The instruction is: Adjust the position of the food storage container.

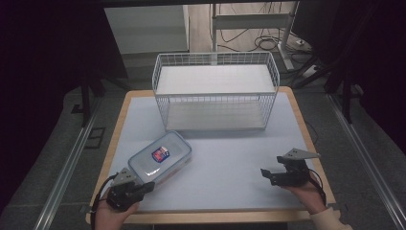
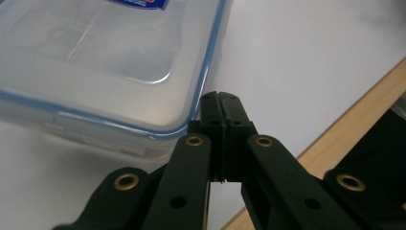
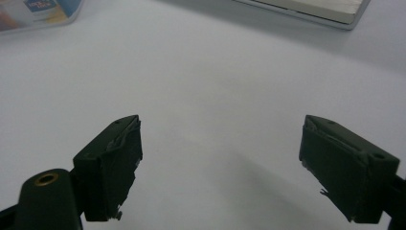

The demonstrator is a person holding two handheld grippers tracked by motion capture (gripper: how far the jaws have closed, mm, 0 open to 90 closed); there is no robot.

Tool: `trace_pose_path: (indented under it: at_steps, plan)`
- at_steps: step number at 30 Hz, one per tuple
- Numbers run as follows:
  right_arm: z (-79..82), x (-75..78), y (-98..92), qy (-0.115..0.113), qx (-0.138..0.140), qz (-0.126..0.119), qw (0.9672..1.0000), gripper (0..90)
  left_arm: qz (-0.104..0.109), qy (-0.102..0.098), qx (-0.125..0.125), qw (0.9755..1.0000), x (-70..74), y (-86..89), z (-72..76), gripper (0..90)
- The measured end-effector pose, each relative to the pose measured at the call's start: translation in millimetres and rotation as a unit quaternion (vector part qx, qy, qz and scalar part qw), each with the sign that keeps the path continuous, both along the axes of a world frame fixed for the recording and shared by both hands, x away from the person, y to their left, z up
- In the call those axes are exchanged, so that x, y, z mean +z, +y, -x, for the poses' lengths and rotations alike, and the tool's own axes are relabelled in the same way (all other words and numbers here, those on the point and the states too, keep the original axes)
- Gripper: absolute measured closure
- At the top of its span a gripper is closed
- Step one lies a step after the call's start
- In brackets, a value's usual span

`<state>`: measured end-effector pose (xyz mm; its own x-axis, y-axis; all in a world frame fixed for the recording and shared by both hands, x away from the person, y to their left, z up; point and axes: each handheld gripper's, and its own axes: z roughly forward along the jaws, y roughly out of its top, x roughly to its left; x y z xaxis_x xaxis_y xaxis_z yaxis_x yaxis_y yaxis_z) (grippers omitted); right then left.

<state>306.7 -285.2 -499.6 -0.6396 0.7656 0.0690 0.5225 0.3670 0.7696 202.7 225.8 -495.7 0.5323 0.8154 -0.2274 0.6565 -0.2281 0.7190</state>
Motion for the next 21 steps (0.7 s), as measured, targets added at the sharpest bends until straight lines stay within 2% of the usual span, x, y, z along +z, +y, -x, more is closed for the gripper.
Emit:
trace_pose_path:
  at_steps: [5,11,18,21]
  plan:
    - [0.7,1.4,-1.0,-0.004,-0.005,-0.006,1.0000,15.7,0.006,0.002,0.032,0.9995,-1.0,22.2,-7.6,90.0]
    - [1.3,1.9,0.9,-0.005,-0.004,-0.005,1.0000,15.8,0.008,0.002,0.057,0.9984,-2.1,39.3,-15.0,90.0]
    - [1.0,1.6,0.4,-0.003,-0.005,-0.005,1.0000,15.9,0.013,-0.001,0.072,0.9973,0.5,49.2,-25.7,90.0]
    - [1.2,2.1,0.1,-0.003,-0.004,-0.007,1.0000,15.9,0.024,0.000,0.079,0.9966,0.2,57.4,-32.7,90.0]
